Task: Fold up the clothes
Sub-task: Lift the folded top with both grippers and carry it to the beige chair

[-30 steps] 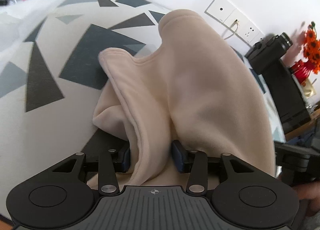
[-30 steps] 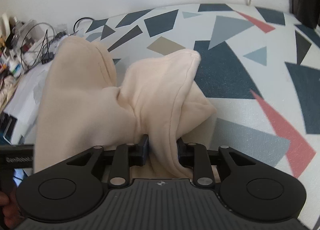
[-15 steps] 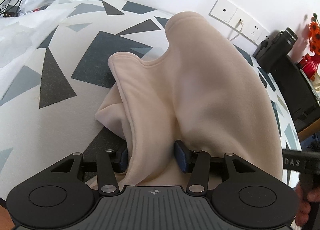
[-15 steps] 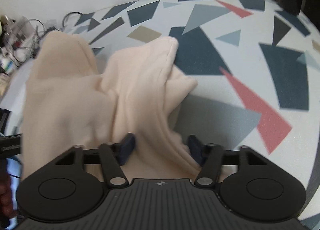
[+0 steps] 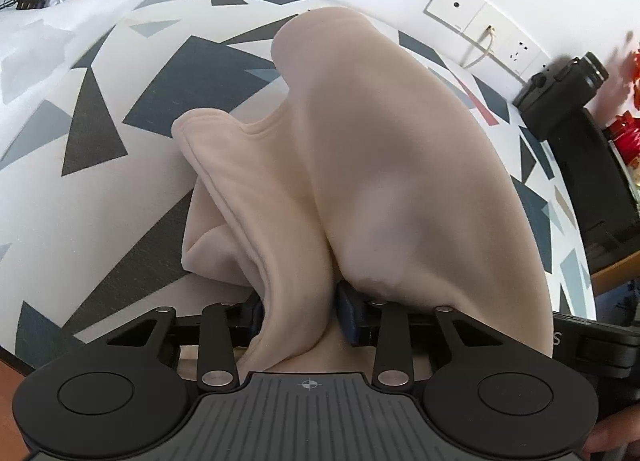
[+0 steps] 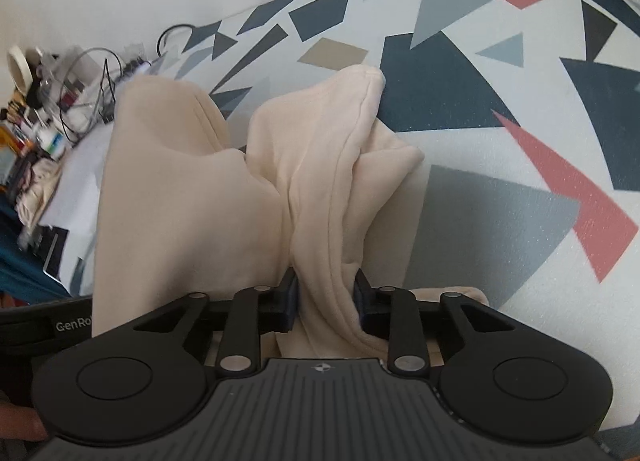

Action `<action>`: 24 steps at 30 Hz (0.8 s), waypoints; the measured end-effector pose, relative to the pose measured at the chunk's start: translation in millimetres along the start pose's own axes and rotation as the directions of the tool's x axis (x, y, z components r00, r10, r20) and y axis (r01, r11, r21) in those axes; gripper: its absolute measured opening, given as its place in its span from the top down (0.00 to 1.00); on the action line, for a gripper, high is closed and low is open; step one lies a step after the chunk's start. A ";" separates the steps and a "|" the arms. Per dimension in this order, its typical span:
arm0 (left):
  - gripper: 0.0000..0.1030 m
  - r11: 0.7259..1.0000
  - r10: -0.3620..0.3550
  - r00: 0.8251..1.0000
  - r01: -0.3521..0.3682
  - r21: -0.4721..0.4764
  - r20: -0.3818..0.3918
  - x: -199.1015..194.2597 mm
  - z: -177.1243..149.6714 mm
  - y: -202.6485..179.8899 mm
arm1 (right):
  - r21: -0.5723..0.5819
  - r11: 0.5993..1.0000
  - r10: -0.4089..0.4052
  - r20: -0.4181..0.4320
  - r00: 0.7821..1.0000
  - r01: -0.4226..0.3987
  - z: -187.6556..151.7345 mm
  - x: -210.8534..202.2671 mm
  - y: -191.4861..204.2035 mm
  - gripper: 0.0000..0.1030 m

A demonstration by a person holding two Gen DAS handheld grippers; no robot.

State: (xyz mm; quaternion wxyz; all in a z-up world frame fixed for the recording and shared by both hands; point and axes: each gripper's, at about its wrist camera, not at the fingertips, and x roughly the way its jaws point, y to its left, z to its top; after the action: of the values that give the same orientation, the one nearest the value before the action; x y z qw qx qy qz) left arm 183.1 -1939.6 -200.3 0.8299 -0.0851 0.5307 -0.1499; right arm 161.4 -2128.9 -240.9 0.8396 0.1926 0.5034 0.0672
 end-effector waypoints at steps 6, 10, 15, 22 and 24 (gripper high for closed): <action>0.70 0.996 0.036 0.997 -0.041 0.079 0.067 -18.3 3.2 -7.0 | 0.020 0.999 0.025 0.073 0.997 -0.026 -9.9 -6.5 13.0 0.75; 0.70 0.993 0.015 0.988 -0.033 0.115 0.152 -39.6 8.7 -11.9 | 0.021 1.000 0.012 0.155 0.988 -0.016 -9.3 -20.6 25.3 0.76; 0.70 0.991 -0.012 0.958 -0.026 0.130 0.288 -86.1 24.1 1.6 | -0.050 0.999 -0.004 0.309 0.951 0.021 -0.7 -46.8 68.5 0.76; 0.70 0.994 0.010 0.909 -0.053 0.092 0.417 -162.4 43.3 81.8 | -0.162 0.986 0.047 0.413 0.909 0.023 8.7 -51.4 177.9 0.76; 0.70 0.996 0.030 0.894 -0.067 0.067 0.447 -187.3 44.1 120.8 | -0.202 0.979 0.077 0.420 0.904 0.011 6.7 -46.1 219.4 0.76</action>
State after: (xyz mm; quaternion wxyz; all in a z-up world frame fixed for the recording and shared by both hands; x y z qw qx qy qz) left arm 168.8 -1763.3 -57.7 0.9355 -0.0704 0.3221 -0.1269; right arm 162.7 -1943.6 -114.5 0.9430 0.1259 0.2952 0.0879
